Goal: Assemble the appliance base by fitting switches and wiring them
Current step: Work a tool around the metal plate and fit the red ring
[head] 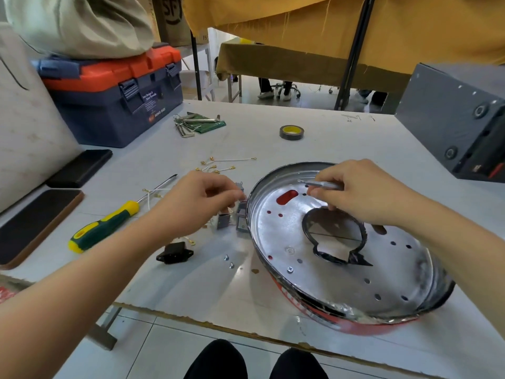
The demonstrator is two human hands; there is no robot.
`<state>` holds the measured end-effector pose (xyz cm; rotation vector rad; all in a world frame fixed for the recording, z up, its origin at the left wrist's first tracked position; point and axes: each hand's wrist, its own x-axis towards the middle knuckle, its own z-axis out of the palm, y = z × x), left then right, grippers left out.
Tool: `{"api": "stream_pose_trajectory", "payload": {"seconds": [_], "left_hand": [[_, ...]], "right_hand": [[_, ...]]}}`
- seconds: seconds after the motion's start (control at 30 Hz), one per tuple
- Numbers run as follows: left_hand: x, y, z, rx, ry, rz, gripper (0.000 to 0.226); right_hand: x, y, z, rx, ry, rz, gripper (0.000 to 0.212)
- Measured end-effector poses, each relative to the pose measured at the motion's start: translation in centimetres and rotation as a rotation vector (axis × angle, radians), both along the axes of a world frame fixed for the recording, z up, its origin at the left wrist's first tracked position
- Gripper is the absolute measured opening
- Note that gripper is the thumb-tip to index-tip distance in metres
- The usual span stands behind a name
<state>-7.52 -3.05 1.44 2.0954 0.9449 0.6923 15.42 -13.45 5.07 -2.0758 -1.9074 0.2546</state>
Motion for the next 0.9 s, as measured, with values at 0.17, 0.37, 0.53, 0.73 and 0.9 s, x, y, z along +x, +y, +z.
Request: {"api": "stream_pose_trajectory", "payload": {"seconds": [0.17, 0.37, 0.53, 0.73, 0.9], "left_hand": [[1.7, 1.1, 0.2, -0.074, 0.096, 0.067, 0.031], [2.0, 1.1, 0.4, -0.091, 0.150, 0.026, 0.036], [2.2, 1.0, 0.4, -0.142, 0.137, 0.003, 0.034], [1.8, 0.9, 0.3, -0.157, 0.126, -0.062, 0.033], [1.5, 0.8, 0.8, -0.247, 0.163, -0.190, 0.026]], "right_hand": [[-0.1, 0.2, -0.3, -0.095, -0.147, 0.094, 0.023], [-0.5, -0.3, -0.8, -0.148, -0.238, 0.219, 0.031], [-0.5, -0.2, -0.8, -0.151, -0.243, 0.250, 0.034], [-0.7, -0.3, -0.7, -0.190, -0.234, 0.273, 0.036], [-0.7, -0.6, -0.3, -0.228, -0.197, 0.302, 0.045]]}}
